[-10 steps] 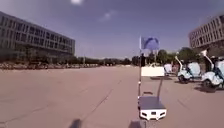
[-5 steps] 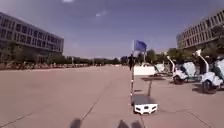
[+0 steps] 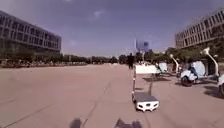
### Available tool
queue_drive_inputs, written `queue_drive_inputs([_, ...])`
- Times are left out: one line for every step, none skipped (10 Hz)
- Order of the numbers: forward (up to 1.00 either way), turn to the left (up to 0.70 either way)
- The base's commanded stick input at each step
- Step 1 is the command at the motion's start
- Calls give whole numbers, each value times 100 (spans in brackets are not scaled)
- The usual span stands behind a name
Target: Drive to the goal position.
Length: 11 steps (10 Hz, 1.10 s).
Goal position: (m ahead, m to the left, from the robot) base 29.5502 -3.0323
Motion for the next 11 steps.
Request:
queue_drive_inputs([100,0])
queue_drive_inputs([100,0])
queue_drive_inputs([100,0])
queue_drive_inputs([100,0])
queue_drive_inputs([100,0])
queue_drive_inputs([100,0])
queue_drive_inputs([100,0])
queue_drive_inputs([100,0])
queue_drive_inputs([100,0])
queue_drive_inputs([100,21])
queue_drive_inputs([100,40])
